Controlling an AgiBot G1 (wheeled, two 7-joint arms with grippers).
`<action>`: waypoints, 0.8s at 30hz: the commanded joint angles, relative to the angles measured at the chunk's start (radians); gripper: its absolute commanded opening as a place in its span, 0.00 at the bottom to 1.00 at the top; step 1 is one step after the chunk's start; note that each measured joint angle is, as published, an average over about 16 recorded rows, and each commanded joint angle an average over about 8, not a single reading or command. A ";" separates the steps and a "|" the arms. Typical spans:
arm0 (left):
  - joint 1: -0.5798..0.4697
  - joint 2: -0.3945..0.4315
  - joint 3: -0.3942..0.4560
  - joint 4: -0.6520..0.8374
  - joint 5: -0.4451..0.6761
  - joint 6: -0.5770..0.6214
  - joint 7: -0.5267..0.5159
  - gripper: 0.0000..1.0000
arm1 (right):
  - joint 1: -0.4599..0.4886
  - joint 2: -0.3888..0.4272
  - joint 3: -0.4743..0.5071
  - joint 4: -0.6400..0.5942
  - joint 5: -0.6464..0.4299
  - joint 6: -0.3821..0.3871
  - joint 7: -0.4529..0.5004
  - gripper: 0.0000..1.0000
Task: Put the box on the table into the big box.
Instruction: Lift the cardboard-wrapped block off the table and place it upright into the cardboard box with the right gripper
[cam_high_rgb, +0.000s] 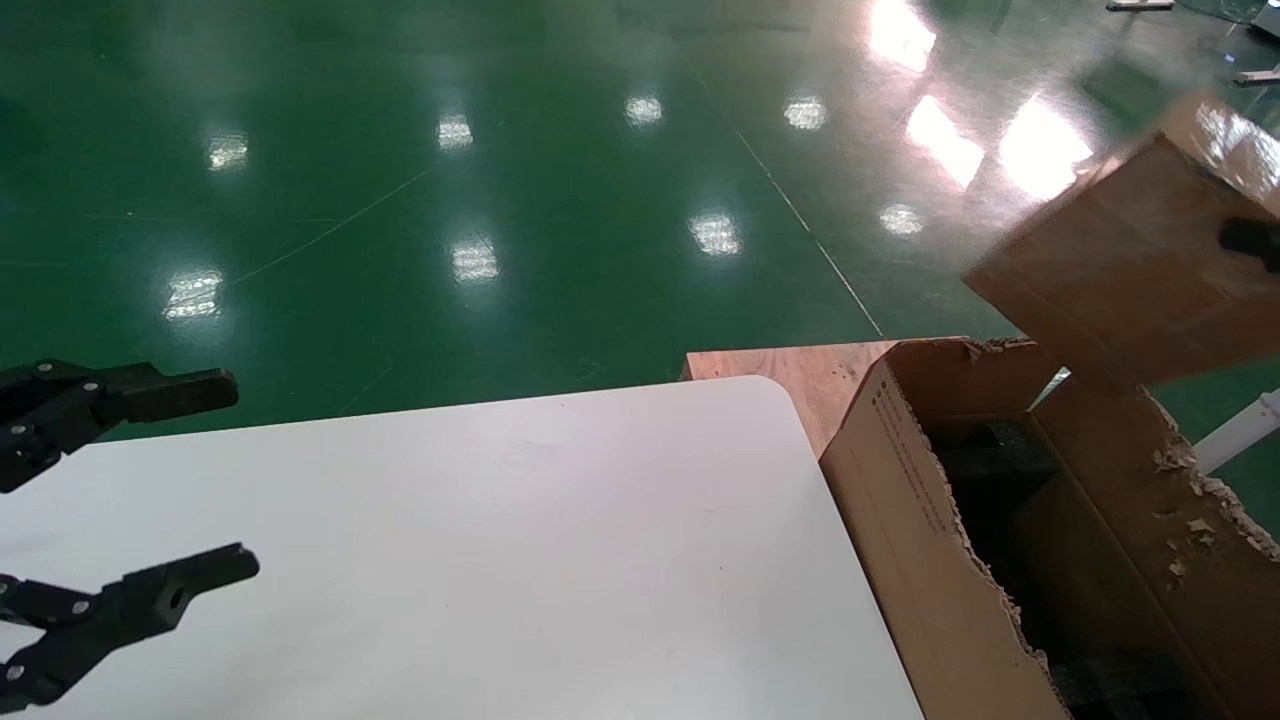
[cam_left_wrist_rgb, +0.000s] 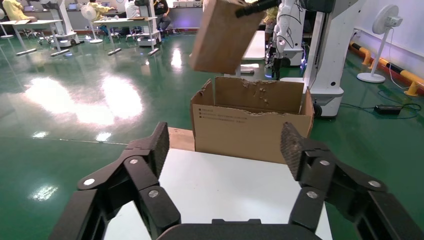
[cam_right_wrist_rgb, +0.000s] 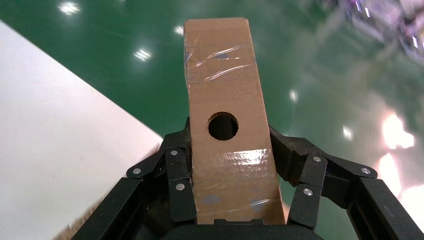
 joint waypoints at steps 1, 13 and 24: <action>0.000 0.000 0.000 0.000 0.000 0.000 0.000 0.00 | -0.013 0.019 -0.019 -0.029 0.010 0.022 0.001 0.00; 0.000 0.000 0.000 0.000 0.000 0.000 0.000 0.00 | -0.088 0.026 -0.318 -0.266 0.232 0.081 -0.010 0.00; 0.000 0.000 0.000 0.000 0.000 0.000 0.000 0.00 | -0.201 -0.043 -0.595 -0.326 0.477 0.175 0.084 0.00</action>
